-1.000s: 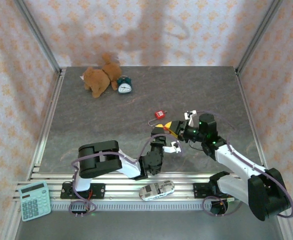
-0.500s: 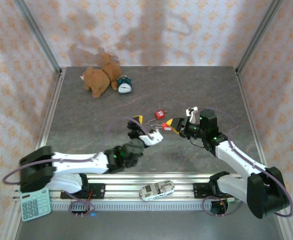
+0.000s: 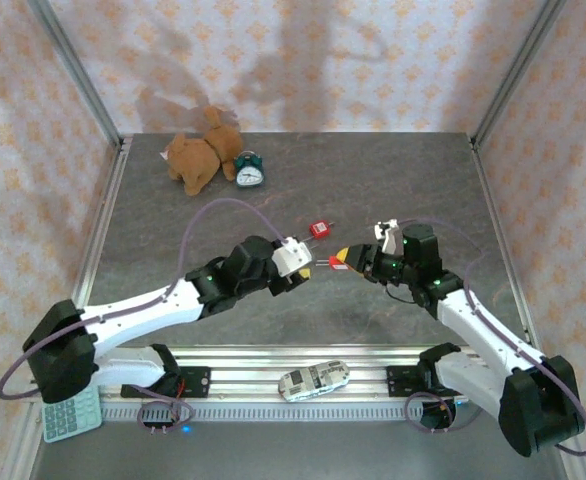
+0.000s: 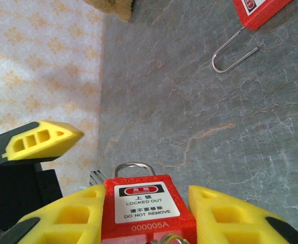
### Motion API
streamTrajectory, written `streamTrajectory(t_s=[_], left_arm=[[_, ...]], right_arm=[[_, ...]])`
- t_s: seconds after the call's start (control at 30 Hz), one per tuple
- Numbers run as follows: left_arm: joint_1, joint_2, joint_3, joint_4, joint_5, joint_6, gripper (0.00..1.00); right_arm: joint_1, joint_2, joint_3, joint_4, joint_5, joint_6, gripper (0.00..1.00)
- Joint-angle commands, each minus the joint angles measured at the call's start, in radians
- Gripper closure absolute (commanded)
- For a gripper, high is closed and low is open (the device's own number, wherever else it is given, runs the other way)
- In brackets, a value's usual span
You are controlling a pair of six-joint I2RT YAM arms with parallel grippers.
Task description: Unlock with the key
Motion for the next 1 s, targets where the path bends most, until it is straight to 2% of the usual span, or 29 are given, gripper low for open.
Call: streamTrajectory(t_s=[0.0,0.13,0.33,0.5,0.73,0.97], left_arm=[[0.000,0.032,0.047,-0.035,0.076,0.014,0.47],[0.001,0.041,0.044,0.005,0.071,0.019,0.50],[0.001,0.072,0.057,-0.024,0.151,0.042,0.62],[0.001,0.087,0.050,-0.016,0.193,0.050,0.64],[0.001,0.100,0.041,0.020,0.194,0.090,0.65],[0.000,0.118,0.051,0.021,0.173,0.093,0.73]], right_arm=[[0.020,-0.027,0.035,-0.031,0.019,-0.050,0.78],[0.034,-0.027,0.033,-0.039,0.025,-0.061,0.78],[0.039,-0.019,0.038,-0.029,0.031,-0.060,0.78],[0.041,-0.017,0.047,-0.032,0.032,-0.058,0.78],[0.056,-0.016,0.046,-0.032,0.023,-0.057,0.79],[0.066,-0.017,0.040,-0.031,0.027,-0.059,0.79]])
